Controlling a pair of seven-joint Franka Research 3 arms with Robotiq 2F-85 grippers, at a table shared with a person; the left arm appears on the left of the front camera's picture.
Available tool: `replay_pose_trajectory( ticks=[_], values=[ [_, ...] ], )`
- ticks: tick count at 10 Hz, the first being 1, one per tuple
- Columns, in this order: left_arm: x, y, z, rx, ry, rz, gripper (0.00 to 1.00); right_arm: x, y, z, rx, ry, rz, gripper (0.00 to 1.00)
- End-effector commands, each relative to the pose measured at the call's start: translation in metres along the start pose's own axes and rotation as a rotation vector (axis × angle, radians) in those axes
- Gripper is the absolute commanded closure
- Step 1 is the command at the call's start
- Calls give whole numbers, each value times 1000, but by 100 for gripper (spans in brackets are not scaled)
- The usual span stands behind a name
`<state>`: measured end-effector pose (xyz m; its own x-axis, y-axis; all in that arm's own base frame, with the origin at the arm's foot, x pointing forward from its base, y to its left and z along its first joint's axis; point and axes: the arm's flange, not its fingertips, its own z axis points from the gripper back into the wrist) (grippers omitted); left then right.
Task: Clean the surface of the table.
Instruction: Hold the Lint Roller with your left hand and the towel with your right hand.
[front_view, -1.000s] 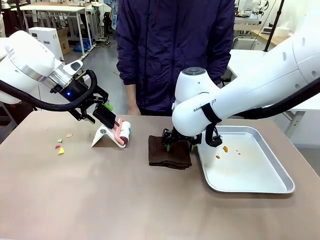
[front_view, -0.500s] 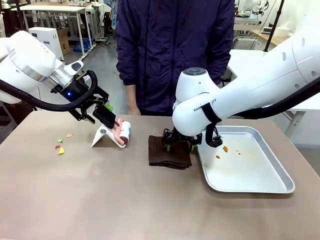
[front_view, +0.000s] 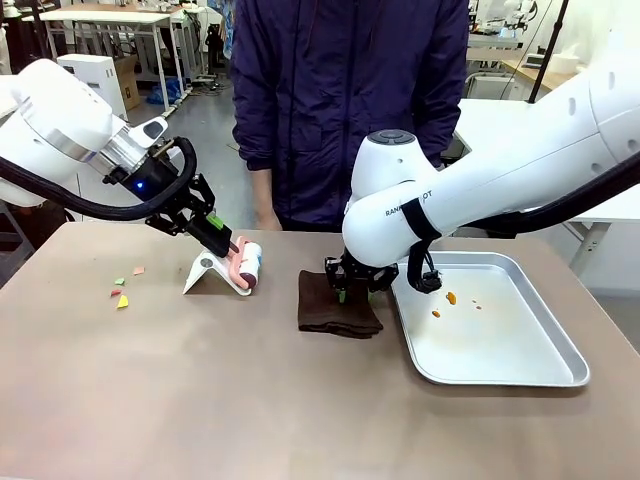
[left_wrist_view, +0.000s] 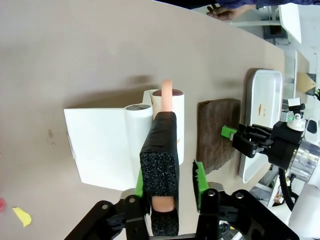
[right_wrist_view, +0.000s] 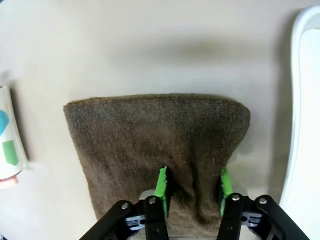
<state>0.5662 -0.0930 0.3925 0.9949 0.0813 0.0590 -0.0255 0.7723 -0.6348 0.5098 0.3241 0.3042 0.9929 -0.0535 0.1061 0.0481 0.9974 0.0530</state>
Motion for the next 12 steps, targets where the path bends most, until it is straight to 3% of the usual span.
replay_pose_trajectory(
  ticks=[1, 6, 8, 10, 12],
  values=[
    [-2, -4, -2, -18, -26, -8, 100, -1, -3, -10, 9, 17, -22, 100],
    [-4, -6, 0, -28, -32, -14, 100, -2, -4, -10, 26, 31, -24, 100],
    [-7, -8, 4, -49, -42, -23, 100, -2, -9, -2, 90, 33, -34, 100],
    [-14, -12, 15, -105, -75, -48, 100, -1, -28, 20, 256, 27, -73, 100],
    [-27, -13, 34, -223, -87, -84, 100, 1, -65, 48, 550, 31, -143, 100]
  ],
)
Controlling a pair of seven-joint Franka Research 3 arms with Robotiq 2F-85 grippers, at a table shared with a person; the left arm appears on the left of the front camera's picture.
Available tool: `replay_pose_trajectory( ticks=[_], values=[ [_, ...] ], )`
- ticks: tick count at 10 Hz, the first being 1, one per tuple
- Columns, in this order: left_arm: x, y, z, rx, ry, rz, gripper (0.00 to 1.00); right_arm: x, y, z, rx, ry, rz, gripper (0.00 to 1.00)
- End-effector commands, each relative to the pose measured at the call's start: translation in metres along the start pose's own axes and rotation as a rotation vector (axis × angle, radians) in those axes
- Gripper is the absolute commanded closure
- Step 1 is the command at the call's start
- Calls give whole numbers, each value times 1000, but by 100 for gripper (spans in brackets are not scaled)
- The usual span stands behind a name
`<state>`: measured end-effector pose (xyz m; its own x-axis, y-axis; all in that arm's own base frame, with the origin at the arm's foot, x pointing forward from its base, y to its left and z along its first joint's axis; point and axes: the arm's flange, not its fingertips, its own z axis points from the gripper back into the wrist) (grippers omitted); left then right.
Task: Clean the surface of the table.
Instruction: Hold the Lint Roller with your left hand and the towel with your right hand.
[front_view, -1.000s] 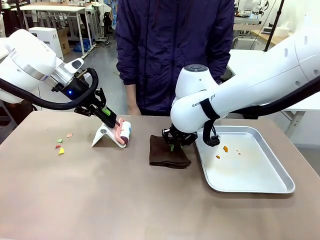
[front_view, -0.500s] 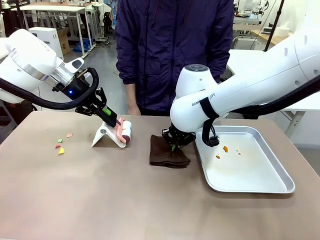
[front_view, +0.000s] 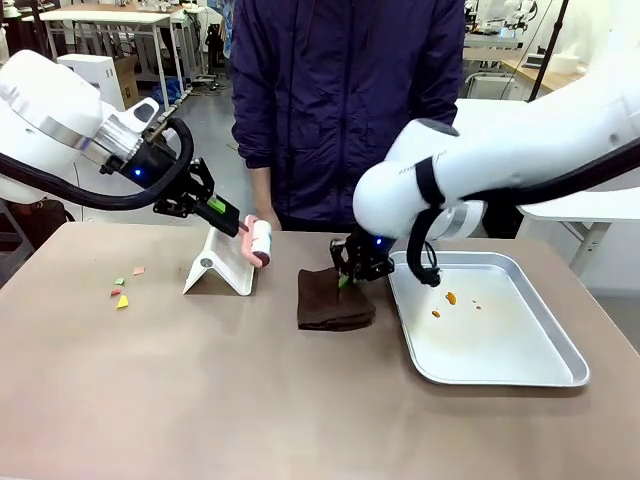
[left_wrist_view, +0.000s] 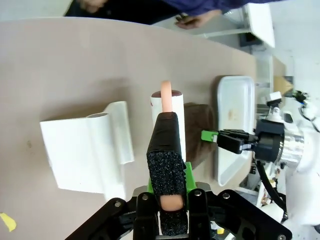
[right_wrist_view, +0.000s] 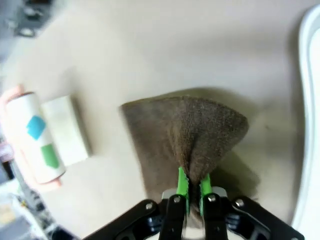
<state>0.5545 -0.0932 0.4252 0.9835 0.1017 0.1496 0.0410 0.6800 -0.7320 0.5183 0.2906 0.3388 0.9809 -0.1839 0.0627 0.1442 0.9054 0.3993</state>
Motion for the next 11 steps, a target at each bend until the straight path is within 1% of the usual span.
replay_pose_trajectory(
  ticks=[1, 2, 3, 4, 5, 6, 7, 8, 9, 10, 11],
  values=[
    [-25, 6, 24, -145, -26, -36, 100, -9, -43, 42, 346, 58, -17, 100],
    [-33, 9, 41, -204, -33, -24, 100, -12, -56, 57, 493, 107, 11, 100],
    [-43, 16, 60, -263, -15, -23, 100, -17, -69, 71, 620, 152, 22, 100],
    [-56, 28, 82, -285, -20, -20, 100, -24, -87, 87, 747, 208, 24, 100],
    [-68, 41, 102, -333, -9, -21, 100, -32, -106, 102, 832, 216, 39, 100],
    [-81, 58, 126, -388, -22, -11, 100, -44, -125, 120, 925, 230, 62, 100],
    [-95, 77, 152, -456, -37, 2, 100, -58, -143, 140, 987, 207, 80, 100],
    [-113, 100, 180, -536, 10, -20, 100, -80, -163, 160, 1027, 168, 93, 100],
    [-128, 120, 201, -598, 11, -34, 100, -101, -181, 175, 1017, 86, 104, 100],
    [-142, 136, 215, -666, 9, -39, 100, -118, -203, 188, 997, 5, 86, 100],
    [-157, 150, 226, -671, -35, -18, 100, -127, -229, 199, 987, -50, 47, 100]
  ],
)
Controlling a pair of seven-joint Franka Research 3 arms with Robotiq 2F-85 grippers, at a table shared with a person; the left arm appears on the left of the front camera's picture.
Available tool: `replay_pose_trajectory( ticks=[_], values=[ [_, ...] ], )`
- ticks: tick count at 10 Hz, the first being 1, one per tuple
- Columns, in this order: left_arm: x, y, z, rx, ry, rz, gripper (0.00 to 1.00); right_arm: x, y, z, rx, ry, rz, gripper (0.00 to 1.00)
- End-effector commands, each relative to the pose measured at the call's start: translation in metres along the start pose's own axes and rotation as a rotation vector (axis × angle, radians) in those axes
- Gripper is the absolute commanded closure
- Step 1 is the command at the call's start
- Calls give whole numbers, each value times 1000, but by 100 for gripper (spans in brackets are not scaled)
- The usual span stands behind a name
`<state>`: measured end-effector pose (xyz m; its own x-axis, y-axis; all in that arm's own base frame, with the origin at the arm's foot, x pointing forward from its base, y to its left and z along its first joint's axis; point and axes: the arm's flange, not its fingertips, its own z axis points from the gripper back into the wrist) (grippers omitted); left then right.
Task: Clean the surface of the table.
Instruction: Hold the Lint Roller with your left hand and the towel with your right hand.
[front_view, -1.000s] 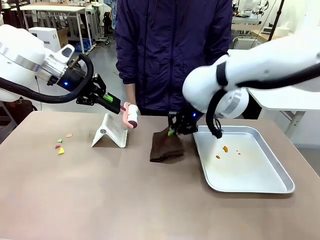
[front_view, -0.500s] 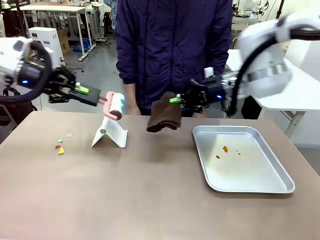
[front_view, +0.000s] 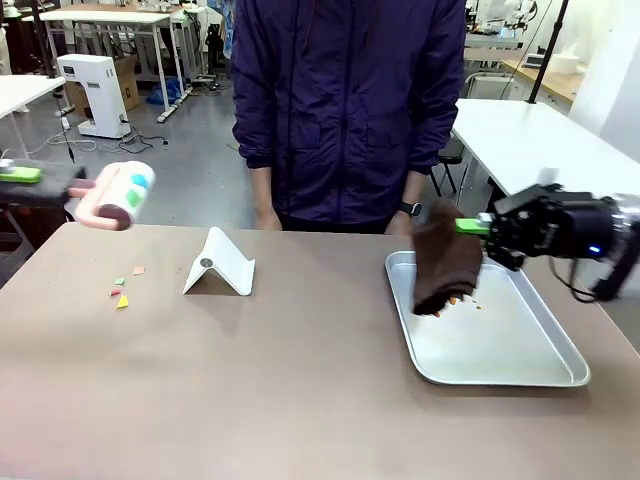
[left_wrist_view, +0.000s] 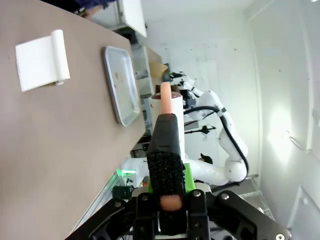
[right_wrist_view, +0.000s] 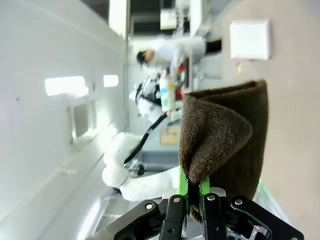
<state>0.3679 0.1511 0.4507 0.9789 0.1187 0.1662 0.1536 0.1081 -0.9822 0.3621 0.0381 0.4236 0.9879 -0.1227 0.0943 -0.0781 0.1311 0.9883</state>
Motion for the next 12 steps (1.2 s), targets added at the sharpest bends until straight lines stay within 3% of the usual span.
replay_pose_trajectory(
  ticks=[1, 3, 4, 7, 8, 9, 12],
  values=[
    [-20, 17, 24, -39, -80, -22, 100, -33, -7, 45, -85, -147, 6, 100],
    [-43, 36, 42, -8, -110, -37, 100, -33, -21, 90, -83, -246, -89, 100],
    [-44, 49, 54, -21, -146, -13, 100, -40, -31, 98, -84, -265, -71, 100],
    [-73, 87, 76, -33, -322, 157, 100, -55, -48, 110, -99, -332, -15, 100],
    [-58, 72, 66, -13, -195, 68, 100, -55, -48, 104, -128, -335, 17, 100],
    [-58, 72, 66, -13, -195, 68, 100, 1, -38, 136, -90, -303, -62, 100],
    [-58, 72, 66, -13, -195, 68, 100, 1, -38, 136, -90, -303, -62, 100]
  ],
)
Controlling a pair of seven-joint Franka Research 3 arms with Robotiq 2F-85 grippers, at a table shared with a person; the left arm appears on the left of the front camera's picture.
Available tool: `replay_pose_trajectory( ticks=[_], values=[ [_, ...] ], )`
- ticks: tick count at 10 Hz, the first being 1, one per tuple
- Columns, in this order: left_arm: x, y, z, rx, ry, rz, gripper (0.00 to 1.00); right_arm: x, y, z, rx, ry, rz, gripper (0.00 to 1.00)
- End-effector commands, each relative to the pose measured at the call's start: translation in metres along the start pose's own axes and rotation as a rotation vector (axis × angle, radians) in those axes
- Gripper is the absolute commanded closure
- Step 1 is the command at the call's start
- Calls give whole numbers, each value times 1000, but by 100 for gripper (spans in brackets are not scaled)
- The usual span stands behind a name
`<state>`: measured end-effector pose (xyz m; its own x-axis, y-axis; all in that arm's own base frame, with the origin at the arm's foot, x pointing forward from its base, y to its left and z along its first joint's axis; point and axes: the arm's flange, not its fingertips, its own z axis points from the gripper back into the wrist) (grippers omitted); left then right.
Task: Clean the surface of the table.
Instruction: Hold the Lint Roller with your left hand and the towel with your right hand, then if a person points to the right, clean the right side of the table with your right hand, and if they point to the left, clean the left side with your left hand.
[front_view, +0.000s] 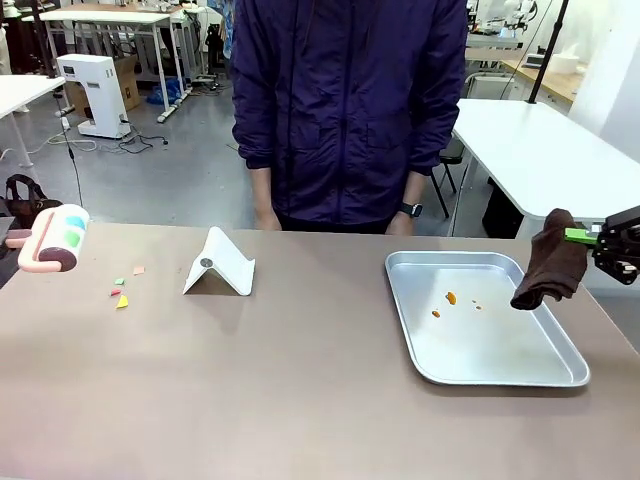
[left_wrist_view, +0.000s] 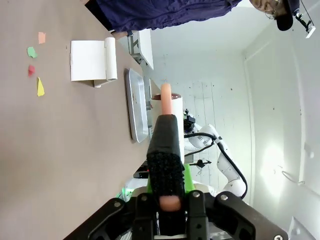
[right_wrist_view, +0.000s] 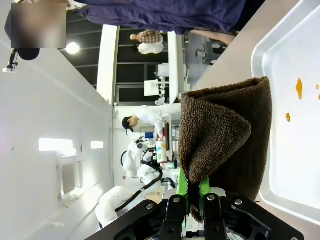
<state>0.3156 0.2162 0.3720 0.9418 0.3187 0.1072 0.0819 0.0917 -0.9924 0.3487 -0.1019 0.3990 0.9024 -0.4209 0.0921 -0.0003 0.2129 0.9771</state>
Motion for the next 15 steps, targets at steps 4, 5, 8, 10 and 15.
replay_pose_trajectory(
  ticks=[4, 5, 8, 10, 15],
  values=[
    [-2, -4, 2, -14, 5, -5, 100, -1, 3, 1, 10, 6, -13, 100],
    [-2, -4, 2, -14, 5, -5, 100, -1, 3, 1, 10, 6, -13, 100],
    [-2, -4, 2, -14, 5, -5, 100, -1, 3, 1, 10, 6, -13, 100],
    [-2, -4, 2, -14, 5, -5, 100, -1, 3, 1, 10, 6, -13, 100],
    [-2, -4, 2, -14, 5, -5, 100, -1, 3, 1, 10, 6, -13, 100]
  ],
)
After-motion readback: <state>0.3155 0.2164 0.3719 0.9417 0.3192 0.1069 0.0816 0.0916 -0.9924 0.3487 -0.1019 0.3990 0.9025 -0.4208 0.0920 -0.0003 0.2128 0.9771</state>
